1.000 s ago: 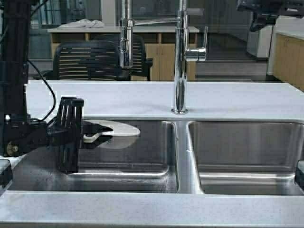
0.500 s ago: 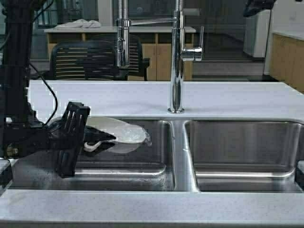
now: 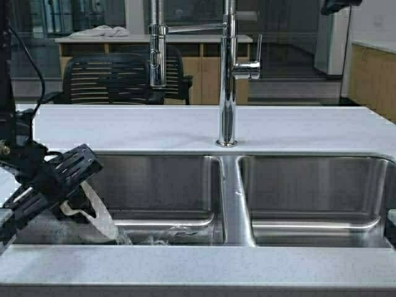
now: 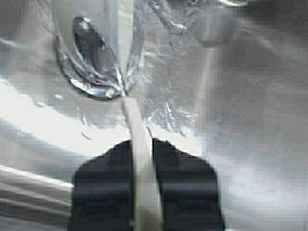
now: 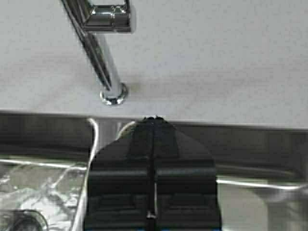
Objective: Wash the pan
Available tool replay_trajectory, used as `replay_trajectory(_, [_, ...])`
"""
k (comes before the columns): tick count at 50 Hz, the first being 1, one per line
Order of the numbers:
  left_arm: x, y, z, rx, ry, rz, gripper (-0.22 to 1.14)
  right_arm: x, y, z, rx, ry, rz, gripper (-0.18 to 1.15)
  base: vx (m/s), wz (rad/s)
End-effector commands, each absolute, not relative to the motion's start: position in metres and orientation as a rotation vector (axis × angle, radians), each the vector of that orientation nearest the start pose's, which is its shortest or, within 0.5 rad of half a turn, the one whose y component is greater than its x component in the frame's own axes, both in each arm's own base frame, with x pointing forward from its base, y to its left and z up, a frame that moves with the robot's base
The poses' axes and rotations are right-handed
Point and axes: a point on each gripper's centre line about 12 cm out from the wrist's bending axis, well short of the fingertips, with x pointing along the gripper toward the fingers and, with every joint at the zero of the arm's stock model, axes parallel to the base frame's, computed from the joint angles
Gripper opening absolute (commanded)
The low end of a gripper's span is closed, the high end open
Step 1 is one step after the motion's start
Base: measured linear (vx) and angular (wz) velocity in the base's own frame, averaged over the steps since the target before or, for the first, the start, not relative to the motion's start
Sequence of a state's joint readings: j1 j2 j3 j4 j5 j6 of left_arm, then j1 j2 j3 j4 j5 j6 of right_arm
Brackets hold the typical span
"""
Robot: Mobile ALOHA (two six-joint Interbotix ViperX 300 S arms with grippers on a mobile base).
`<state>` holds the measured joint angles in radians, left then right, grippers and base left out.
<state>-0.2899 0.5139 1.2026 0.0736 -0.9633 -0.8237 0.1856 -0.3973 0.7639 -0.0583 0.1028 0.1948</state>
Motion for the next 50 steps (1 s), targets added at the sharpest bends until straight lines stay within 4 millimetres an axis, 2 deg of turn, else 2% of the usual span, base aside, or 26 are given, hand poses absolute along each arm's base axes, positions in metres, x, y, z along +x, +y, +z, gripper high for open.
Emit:
replay_trajectory(1, [0.252, -0.077, 0.020, -0.490, 0.798, -0.044, 0.03, 0.319, 0.060, 0.275, 0.097, 0.444, 0.150, 0.05, -0.01, 0.01])
replay_trajectory(9, [0.273, -0.080, 0.068, -0.313, 0.770, -0.096, 0.03, 0.319, 0.063, 0.276, 0.097, 0.439, 0.158, 0.06, -0.01, 0.02])
replay_trajectory(15, [0.281, -0.082, 0.100, -0.288, 0.732, -0.115, 0.03, 0.318, 0.066, 0.277, 0.096, 0.433, 0.168, 0.05, -0.01, 0.01])
replay_trajectory(34, [0.285, -0.086, 0.161, -0.247, 0.708, -0.156, 0.03, 0.319, 0.067, 0.279, 0.099, 0.426, 0.172, 0.06, 0.00, 0.00])
replay_trajectory(42, [0.288, -0.087, 0.165, -0.159, 0.742, -0.178, 0.03, 0.319, 0.068, 0.280, 0.099, 0.423, 0.173, 0.06, 0.00, 0.00])
replay_trajectory(50, [0.291, -0.085, 0.149, -0.044, 0.832, -0.187, 0.03, 0.318, 0.067, 0.278, 0.098, 0.425, 0.173, 0.06, 0.00, 0.00])
